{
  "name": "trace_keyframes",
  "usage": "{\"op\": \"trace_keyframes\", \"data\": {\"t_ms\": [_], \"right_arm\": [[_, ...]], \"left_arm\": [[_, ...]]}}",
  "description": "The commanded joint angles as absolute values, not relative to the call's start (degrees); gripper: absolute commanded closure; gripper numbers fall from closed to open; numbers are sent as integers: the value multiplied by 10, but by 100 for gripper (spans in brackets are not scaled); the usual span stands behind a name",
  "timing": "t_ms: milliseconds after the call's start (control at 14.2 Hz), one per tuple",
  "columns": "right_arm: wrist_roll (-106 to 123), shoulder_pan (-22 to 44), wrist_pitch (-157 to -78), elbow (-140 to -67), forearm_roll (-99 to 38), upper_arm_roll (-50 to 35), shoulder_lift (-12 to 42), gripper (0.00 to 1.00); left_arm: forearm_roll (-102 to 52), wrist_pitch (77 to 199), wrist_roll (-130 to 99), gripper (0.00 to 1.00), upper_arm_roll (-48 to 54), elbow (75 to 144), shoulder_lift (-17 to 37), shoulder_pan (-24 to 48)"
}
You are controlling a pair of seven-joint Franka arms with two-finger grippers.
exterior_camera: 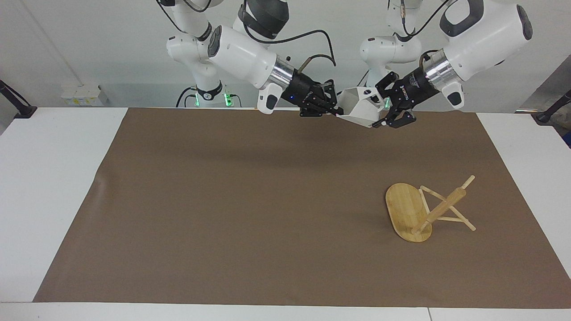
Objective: Hang cup on rack
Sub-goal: 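Close the left gripper on the cup held by the right gripper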
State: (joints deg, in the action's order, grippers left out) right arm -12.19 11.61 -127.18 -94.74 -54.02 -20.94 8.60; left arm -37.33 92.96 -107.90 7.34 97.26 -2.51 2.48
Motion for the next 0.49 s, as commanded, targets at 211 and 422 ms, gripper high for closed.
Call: {"op": "trace_keyframes", "data": {"t_ms": [211,422], "right_arm": [[-128,113,-1285,-949,-550,-213,84,100],[-128,113,-1285,-949,-549,-212,84,100]], "left_arm": [[-374,932,-1107,100,70,991,-46,33],[-374,932,-1112,100,70,991,-46,34]]}}
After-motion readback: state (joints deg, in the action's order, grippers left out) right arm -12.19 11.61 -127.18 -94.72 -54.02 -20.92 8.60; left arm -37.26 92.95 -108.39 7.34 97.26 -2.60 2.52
